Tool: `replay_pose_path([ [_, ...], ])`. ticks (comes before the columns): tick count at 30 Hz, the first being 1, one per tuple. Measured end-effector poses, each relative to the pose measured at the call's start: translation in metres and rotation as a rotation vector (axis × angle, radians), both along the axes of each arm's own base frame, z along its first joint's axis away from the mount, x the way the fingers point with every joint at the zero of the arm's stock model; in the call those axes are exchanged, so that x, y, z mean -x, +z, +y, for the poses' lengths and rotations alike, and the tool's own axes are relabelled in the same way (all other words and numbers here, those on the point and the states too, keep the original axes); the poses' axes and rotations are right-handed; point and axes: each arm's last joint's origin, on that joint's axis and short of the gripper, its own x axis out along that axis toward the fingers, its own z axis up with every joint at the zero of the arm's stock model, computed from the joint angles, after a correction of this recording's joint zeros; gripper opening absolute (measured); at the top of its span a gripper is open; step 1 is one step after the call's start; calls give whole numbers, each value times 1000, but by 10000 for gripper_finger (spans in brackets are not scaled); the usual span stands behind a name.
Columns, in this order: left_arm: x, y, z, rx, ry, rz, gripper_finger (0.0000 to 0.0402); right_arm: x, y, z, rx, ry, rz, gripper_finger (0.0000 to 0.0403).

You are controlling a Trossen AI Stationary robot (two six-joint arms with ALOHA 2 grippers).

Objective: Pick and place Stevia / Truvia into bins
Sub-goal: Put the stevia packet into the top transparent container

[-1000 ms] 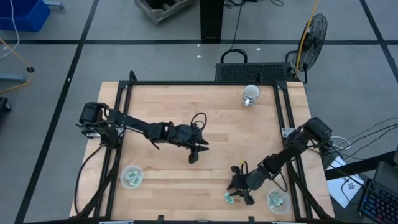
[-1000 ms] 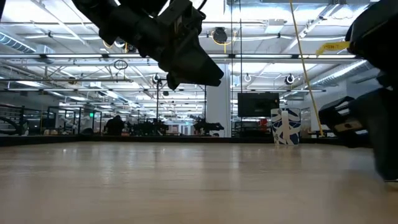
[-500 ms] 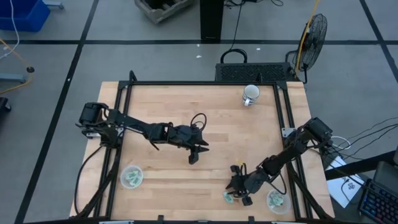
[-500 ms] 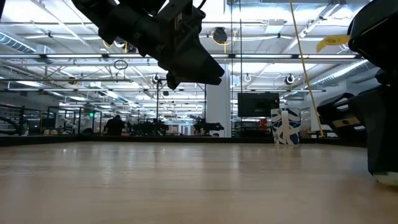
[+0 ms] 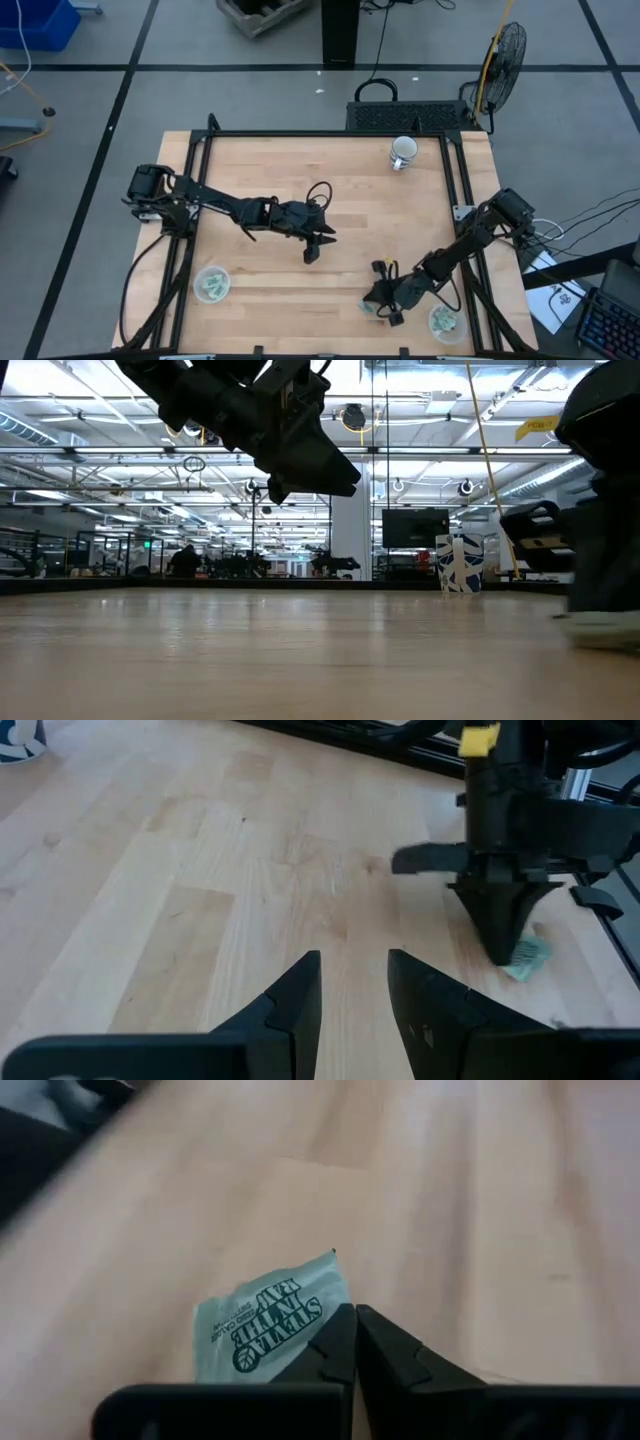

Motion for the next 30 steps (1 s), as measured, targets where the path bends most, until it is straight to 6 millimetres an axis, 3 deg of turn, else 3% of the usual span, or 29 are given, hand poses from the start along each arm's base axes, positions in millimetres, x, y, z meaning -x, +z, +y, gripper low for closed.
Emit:
replay_pose_path([
  [9,2,6,0,5,1,-11,122,-7,25,-11,8,-46,-95,1],
  [14,3,6,-1,109,-8,6,122,-10,43,-23,124,-156,-192,0],
  [19,3,6,-5,191,-37,22,122,-13,47,-44,265,-332,-188,0],
  [30,2,7,0,119,86,0,122,-33,55,-80,344,-511,-255,0],
])
